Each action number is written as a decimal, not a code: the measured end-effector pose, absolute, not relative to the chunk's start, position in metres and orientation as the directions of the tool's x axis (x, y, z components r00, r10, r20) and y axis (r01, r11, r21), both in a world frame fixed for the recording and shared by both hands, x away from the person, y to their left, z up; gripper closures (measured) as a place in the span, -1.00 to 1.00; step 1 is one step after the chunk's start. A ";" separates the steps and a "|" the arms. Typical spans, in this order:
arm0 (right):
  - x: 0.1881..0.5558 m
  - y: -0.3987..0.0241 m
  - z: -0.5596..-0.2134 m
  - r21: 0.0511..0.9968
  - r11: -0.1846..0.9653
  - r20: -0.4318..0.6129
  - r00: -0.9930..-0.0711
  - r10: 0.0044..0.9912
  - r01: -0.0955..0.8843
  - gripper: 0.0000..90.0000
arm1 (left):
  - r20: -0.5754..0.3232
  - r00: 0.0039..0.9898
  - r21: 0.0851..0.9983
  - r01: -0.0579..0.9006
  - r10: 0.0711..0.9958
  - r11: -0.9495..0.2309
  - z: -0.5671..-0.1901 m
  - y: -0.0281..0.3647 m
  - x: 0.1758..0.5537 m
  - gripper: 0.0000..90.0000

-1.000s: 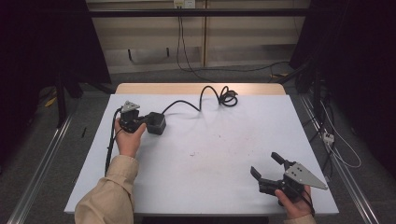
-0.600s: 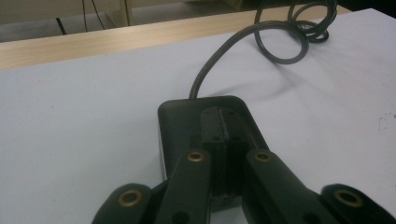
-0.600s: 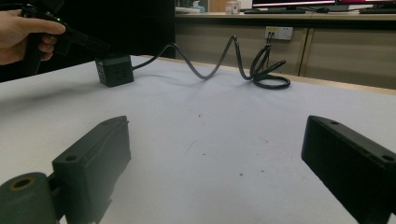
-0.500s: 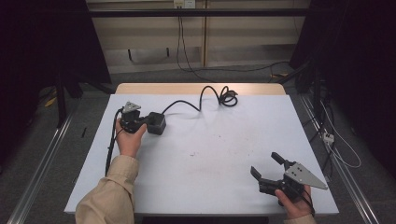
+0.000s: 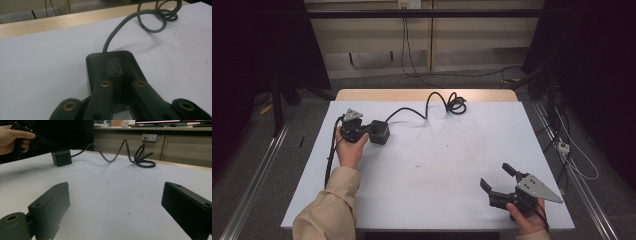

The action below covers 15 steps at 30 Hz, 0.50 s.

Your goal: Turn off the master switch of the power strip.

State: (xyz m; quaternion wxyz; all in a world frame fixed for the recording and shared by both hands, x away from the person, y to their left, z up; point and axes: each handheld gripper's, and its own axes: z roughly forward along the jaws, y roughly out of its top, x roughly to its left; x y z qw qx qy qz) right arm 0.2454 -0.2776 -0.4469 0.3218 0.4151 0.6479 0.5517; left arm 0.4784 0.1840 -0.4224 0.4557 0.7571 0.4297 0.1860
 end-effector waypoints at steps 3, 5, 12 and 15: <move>0.245 -0.278 -0.447 0.982 0.046 0.042 -0.449 0.893 0.184 -0.84 | -0.104 0.563 0.846 0.483 0.820 -0.225 -0.422 0.184 0.478 1.00; 0.245 -0.277 -0.447 0.982 0.048 0.040 -0.449 0.892 0.184 -0.84 | -0.109 0.561 0.849 0.482 0.821 -0.217 -0.422 0.184 0.478 1.00; 0.245 -0.277 -0.447 0.982 0.051 0.038 -0.451 0.892 0.183 -0.84 | -0.082 0.567 0.843 0.478 0.820 -0.246 -0.421 0.183 0.478 1.00; 0.245 -0.277 -0.447 0.982 0.050 0.040 -0.451 0.892 0.185 -0.84 | -0.085 0.567 0.842 0.481 0.819 -0.246 -0.421 0.184 0.478 1.00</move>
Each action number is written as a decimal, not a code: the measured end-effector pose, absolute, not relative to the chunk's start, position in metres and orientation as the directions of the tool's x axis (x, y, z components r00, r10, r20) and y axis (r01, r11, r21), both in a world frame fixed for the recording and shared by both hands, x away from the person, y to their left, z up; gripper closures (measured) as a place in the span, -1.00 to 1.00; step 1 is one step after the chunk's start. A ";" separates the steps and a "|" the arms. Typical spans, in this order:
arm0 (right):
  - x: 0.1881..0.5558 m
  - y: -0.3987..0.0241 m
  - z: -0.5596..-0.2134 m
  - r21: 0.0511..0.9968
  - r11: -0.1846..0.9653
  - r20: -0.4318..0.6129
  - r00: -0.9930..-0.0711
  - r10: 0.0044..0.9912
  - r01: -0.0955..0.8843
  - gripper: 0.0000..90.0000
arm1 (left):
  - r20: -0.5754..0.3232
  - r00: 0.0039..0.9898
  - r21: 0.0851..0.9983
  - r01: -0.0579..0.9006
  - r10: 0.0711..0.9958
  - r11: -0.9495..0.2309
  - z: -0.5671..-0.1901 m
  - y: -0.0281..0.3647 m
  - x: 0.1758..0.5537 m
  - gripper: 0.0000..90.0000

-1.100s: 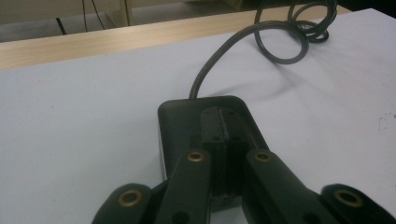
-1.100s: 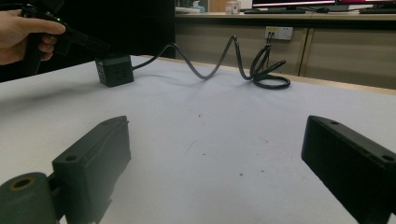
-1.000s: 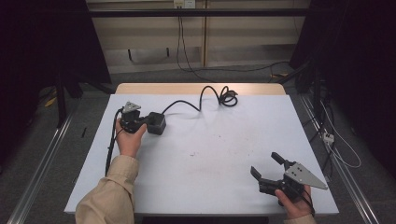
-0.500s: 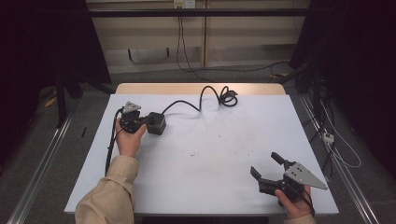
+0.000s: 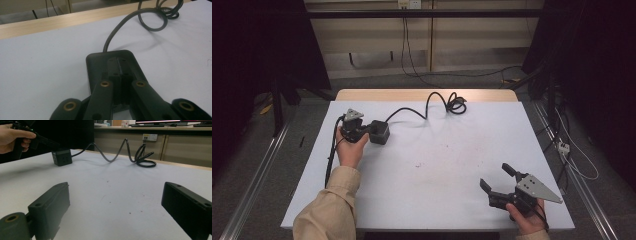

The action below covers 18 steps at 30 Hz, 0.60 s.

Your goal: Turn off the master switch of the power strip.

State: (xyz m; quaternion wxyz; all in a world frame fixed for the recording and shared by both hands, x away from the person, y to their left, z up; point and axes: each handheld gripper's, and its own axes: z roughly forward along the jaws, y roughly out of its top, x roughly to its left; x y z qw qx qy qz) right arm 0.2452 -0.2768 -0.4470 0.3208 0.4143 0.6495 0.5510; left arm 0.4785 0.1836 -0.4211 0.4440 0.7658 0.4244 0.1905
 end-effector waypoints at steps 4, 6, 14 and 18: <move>0.245 -0.277 -0.447 0.982 0.050 0.039 -0.452 0.891 0.184 -0.84 | -0.085 0.566 0.840 0.483 0.820 -0.247 -0.421 0.183 0.479 1.00; 0.245 -0.277 -0.447 0.982 0.050 0.039 -0.451 0.892 0.183 -0.84 | -0.088 0.565 0.836 0.489 0.820 -0.248 -0.420 0.183 0.479 1.00; 0.245 -0.276 -0.447 0.982 0.050 0.039 -0.451 0.892 0.183 -0.84 | -0.082 0.562 0.830 0.496 0.823 -0.256 -0.419 0.182 0.479 1.00; 0.245 -0.276 -0.447 0.982 0.050 0.038 -0.450 0.892 0.182 -0.84 | -0.081 0.561 0.830 0.496 0.824 -0.256 -0.419 0.181 0.479 1.00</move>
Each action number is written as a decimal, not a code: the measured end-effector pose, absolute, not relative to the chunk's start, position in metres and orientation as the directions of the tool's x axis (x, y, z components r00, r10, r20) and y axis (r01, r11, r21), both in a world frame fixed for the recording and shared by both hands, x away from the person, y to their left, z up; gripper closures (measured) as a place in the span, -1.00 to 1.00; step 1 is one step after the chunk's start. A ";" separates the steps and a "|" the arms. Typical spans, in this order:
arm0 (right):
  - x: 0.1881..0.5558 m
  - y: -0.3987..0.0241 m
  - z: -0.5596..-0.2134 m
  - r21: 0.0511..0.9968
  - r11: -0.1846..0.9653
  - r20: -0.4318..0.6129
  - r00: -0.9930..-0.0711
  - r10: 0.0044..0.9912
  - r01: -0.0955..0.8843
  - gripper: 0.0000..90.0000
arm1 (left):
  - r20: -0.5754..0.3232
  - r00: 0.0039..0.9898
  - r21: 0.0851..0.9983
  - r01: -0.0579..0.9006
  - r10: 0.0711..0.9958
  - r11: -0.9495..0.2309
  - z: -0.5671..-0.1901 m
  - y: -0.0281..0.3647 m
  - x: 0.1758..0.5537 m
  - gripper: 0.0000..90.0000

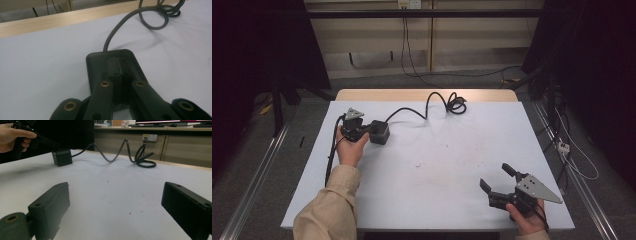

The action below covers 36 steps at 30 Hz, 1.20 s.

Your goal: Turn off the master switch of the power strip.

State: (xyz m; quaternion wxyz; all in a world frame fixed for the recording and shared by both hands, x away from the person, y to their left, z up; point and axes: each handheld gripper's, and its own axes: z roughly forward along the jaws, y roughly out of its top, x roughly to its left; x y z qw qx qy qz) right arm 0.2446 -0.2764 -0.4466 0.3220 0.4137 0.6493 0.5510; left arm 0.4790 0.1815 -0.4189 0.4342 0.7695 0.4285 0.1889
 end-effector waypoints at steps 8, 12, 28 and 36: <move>0.245 -0.277 -0.446 0.982 0.049 0.040 -0.451 0.891 0.182 -0.84 | -0.036 0.563 0.822 0.486 0.825 -0.296 -0.417 0.178 0.479 1.00; 0.244 -0.277 -0.446 0.982 0.048 0.040 -0.452 0.891 0.182 -0.84 | -0.024 0.561 0.819 0.486 0.827 -0.306 -0.416 0.177 0.478 1.00; 0.244 -0.277 -0.447 0.982 0.050 0.038 -0.451 0.892 0.183 -0.84 | -0.020 0.550 0.817 0.491 0.835 -0.304 -0.416 0.174 0.477 1.00; 0.244 -0.277 -0.446 0.982 0.049 0.039 -0.452 0.891 0.183 -0.84 | -0.013 0.538 0.814 0.495 0.843 -0.303 -0.416 0.172 0.476 1.00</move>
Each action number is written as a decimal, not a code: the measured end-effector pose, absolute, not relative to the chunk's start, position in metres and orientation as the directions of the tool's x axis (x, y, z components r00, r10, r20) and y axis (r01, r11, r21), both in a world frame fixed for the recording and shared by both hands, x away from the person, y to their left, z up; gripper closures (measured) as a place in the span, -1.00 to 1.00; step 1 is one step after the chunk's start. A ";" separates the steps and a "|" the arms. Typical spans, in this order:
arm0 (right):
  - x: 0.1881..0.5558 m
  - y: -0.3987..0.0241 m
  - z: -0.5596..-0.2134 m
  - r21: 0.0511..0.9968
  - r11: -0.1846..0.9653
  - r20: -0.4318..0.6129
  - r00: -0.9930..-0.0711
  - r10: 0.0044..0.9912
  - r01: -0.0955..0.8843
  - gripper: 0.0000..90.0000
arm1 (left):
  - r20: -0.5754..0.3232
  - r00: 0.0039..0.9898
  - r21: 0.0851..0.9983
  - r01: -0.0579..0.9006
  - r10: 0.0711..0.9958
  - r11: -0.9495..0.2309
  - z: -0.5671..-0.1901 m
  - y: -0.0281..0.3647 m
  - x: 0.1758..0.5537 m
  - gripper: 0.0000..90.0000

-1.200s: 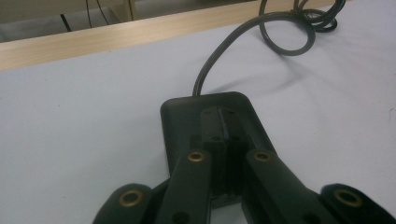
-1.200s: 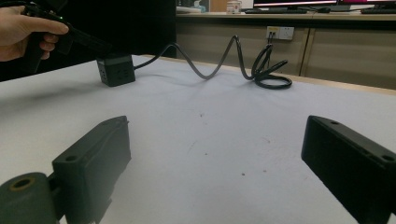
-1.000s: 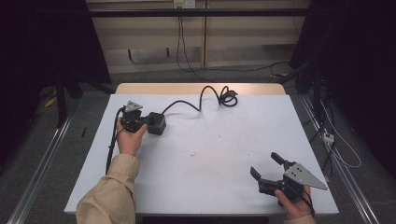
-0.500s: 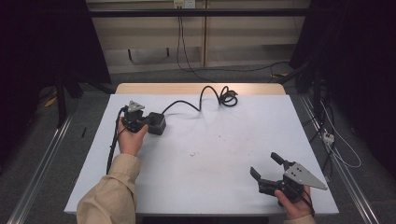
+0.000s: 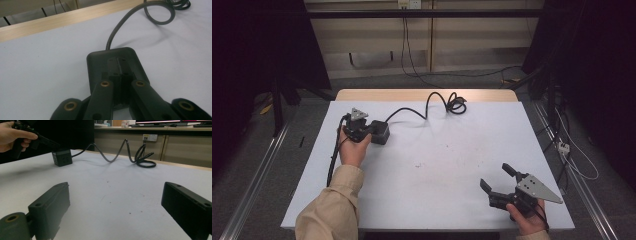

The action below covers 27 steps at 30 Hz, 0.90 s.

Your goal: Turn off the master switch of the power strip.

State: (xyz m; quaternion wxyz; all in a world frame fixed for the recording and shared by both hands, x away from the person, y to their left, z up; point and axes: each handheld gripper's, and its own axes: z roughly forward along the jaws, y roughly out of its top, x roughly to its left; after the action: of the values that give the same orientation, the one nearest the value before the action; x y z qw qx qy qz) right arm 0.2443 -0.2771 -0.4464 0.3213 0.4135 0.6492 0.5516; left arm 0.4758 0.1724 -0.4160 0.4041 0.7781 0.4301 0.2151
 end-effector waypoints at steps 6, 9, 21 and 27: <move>0.244 -0.277 -0.446 0.982 0.042 0.046 -0.449 0.892 0.184 -0.84 | -0.035 0.528 0.816 0.505 0.848 -0.281 -0.417 0.173 0.476 1.00; 0.244 -0.277 -0.446 0.982 0.038 0.049 -0.446 0.894 0.183 -0.84 | -0.054 0.530 0.813 0.516 0.847 -0.271 -0.417 0.174 0.476 1.00; 0.244 -0.278 -0.446 0.983 0.049 0.037 -0.451 0.892 0.179 -0.84 | -0.027 0.521 0.813 0.509 0.853 -0.285 -0.416 0.171 0.474 1.00; 0.243 -0.277 -0.445 0.983 0.054 0.032 -0.456 0.890 0.174 -0.84 | -0.029 0.515 0.817 0.506 0.857 -0.277 -0.417 0.171 0.474 1.00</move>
State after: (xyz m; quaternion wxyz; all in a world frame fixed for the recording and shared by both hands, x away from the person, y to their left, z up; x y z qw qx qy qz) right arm 0.2434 -0.2775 -0.4451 0.3236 0.4092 0.6497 0.5529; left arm 0.4737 0.1708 -0.4170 0.4067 0.7695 0.4428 0.2155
